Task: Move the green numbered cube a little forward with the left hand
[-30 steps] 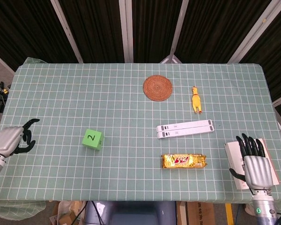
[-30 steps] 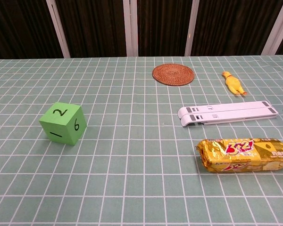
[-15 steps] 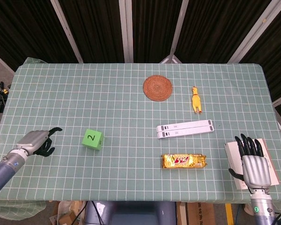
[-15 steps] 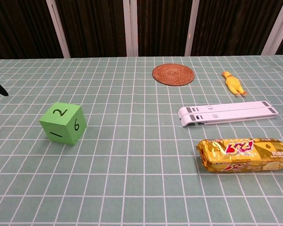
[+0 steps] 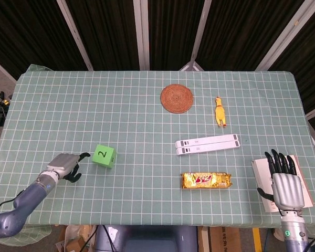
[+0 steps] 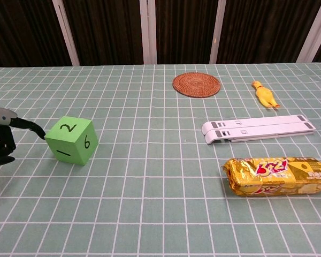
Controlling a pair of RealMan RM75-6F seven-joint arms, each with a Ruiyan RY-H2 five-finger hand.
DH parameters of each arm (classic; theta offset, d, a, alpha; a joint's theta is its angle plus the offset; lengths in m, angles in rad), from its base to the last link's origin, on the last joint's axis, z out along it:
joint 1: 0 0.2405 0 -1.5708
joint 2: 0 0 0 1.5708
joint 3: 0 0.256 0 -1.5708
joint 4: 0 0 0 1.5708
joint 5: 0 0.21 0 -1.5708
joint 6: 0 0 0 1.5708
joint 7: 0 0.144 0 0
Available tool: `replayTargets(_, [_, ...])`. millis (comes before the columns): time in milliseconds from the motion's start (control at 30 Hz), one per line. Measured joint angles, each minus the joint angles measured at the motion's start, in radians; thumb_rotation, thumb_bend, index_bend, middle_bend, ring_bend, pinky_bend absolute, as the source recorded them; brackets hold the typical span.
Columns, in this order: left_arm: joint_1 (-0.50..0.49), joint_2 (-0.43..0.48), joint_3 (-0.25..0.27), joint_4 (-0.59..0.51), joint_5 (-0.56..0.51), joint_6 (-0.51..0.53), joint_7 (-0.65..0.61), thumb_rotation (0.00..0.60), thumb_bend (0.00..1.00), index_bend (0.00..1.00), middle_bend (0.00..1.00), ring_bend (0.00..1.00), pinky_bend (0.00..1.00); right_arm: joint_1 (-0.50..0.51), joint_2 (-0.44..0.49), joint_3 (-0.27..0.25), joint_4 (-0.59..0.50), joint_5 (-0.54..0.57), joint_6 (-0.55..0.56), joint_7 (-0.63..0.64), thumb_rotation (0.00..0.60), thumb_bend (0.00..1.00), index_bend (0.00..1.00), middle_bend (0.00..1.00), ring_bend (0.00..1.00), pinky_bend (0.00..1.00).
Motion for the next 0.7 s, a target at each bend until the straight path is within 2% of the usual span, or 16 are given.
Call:
replayTargets(267, [-0.004,-0.049,-0.001,-0.004,0.009,0.053,0.003,0.6,0.58,0.13,0.74,0.62,0.63,-0.002,-0.001,0.003,-0.003,0.006,0.007,-0.003,0.6,0.07,0.06,0.0,0.0,0.0])
replayTargets(700, [-0.003,-0.046,0.027,-0.06,0.056,0.068,0.021,0.6,0.58,0.13,0.74,0.62,0.63,-0.004,0.002,0.006,-0.009,0.017,0.008,-0.008,0.6,0.07,0.05,0.0,0.0,0.0])
